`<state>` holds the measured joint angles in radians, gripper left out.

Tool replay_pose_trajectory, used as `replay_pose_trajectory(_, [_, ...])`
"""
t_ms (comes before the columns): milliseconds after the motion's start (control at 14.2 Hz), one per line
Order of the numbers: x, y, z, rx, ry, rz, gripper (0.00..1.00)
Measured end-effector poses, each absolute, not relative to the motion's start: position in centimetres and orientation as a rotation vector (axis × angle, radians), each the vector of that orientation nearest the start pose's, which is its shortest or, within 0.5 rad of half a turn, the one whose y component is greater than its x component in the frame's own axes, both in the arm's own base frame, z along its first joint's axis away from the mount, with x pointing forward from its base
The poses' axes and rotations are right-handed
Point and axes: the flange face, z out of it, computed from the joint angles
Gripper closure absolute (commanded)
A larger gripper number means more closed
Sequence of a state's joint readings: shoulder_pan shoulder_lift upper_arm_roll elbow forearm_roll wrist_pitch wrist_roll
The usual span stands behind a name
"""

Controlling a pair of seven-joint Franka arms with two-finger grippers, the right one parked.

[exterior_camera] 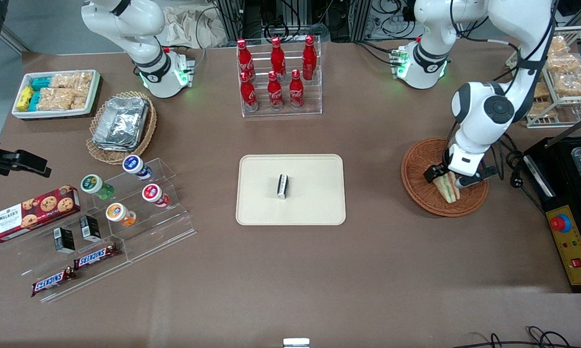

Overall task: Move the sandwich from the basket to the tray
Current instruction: 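Lower the left gripper around the sandwich and close on it, then lift the sandwich out of the basket with the left gripper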

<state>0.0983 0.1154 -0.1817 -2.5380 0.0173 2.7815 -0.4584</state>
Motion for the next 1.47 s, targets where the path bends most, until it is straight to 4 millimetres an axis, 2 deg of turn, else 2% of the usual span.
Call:
replay_pose_trajectory(70, [47.1, -3.9, 23.6, -3.133, -0.585, -0.194, 1.0])
replay_pose_trajectory(281, [47.0, -2.5, 22.4, -3.126, -0.623, -0.172, 1.0])
replay_pose_trajectory(491, [47.1, -2.3, 22.6, -3.125, -0.625, -0.18, 1.0])
replay_pose_trajectory(632, [47.1, -2.4, 23.1, -3.123, -0.62, -0.174, 1.0])
replay_pose_trajectory(772, [47.1, -2.6, 24.9, -3.11, -0.604, -0.121, 1.0])
replay_pose_trajectory(842, [47.1, -2.9, 26.8, -3.1, -0.588, -0.092, 1.0])
replay_pose_trajectory(982, [47.1, -4.2, 31.9, -3.083, -0.514, -0.06, 1.0])
replay_pose_trajectory(1263, [47.9, -9.4, 43.0, -3.077, -0.307, -0.044, 1.0])
replay_pose_trajectory(1474, [48.8, -13.0, 50.2, -3.088, -0.143, -0.025, 1.0])
